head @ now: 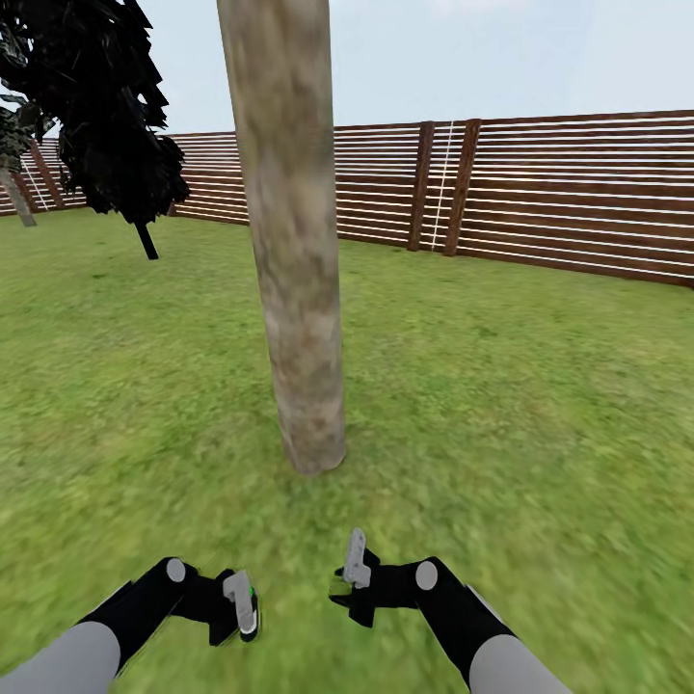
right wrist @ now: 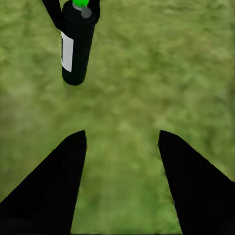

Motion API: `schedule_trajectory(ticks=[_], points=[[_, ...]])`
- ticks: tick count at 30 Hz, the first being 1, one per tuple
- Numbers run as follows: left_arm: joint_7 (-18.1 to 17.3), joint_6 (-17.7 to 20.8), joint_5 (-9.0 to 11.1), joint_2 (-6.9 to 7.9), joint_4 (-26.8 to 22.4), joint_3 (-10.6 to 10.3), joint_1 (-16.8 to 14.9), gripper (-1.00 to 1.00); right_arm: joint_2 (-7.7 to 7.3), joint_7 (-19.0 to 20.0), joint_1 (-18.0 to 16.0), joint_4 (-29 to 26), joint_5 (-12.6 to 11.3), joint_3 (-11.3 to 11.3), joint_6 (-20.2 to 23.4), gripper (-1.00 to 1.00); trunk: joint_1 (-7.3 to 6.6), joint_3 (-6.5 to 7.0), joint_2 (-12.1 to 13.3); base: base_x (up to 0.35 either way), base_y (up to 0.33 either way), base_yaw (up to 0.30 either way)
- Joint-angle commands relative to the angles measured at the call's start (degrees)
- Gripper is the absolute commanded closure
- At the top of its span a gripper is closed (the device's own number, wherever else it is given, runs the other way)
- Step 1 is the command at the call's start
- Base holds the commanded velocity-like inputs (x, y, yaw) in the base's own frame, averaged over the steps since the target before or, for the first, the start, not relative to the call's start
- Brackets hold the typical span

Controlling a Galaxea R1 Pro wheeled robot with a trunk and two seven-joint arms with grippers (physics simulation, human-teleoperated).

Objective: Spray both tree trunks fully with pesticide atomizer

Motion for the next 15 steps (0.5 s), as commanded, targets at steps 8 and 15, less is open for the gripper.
schedule_trajectory(ticks=[8, 15], points=[[7.3, -0.2, -0.1, 4.19, 1.1, 1.1, 0.0, 1.00, -2.92, -0.7, 0.0, 0.2, 0.4, -0.6, -0.5, -1.00, -0.01, -0.05, 0.0, 0.000, 0.000, 0.000], [21.6, -0.5, 0.1, 2.85, 10.1, 23.0, 0.0, 1.00, -6.91, -26.2, 0.2, 14.3, -8.9, -0.7, -0.6, -1.00, -0.01, -0.05, 0.0, 0.000, 0.000, 0.000]])
